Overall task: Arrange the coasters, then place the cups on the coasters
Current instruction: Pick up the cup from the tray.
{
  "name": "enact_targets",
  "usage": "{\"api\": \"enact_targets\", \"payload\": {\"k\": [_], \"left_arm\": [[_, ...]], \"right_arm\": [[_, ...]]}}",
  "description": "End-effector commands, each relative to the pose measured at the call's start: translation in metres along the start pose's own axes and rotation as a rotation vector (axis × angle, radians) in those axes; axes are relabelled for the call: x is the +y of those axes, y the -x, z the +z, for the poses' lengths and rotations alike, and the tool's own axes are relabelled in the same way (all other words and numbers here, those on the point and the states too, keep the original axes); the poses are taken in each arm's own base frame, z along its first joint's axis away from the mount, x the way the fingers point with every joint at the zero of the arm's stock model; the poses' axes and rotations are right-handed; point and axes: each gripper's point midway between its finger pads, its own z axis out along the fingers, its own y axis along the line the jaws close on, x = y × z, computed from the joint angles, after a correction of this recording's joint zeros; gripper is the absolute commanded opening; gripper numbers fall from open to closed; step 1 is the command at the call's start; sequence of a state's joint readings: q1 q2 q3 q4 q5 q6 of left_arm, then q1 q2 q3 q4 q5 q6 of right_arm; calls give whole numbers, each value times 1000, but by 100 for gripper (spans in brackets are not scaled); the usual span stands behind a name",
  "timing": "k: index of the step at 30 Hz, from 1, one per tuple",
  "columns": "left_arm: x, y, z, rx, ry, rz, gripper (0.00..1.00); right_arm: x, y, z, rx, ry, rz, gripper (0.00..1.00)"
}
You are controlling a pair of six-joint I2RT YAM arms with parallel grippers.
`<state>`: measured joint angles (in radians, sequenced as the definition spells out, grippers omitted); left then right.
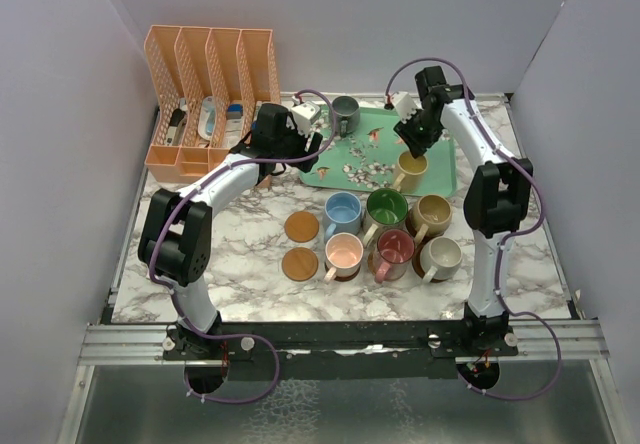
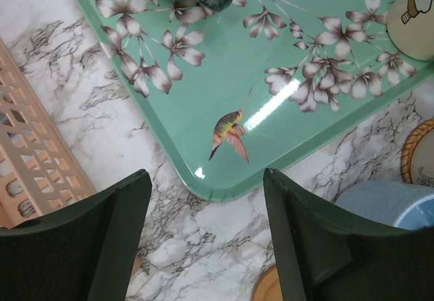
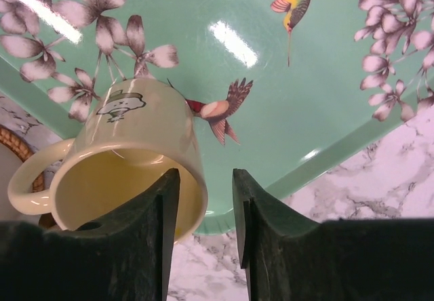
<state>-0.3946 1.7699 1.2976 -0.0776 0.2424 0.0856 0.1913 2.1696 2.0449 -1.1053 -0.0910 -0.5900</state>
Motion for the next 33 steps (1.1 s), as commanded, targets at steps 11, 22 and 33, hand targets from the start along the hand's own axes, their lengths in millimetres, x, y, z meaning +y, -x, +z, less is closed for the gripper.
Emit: {"api": "enact_targets", "payload": {"k": [11,22,33], "left_arm": [[2,16,-9,-48,9,22,71],[12,28,-19,-85,73,42,73],[45,50,-40,-132,180,22,78]], "right_arm": [[11,-7,17,-4,107,-33,17],[3,26,-25,-132,75,15,1],[15,76,-96,-334,92,107,1]]}}
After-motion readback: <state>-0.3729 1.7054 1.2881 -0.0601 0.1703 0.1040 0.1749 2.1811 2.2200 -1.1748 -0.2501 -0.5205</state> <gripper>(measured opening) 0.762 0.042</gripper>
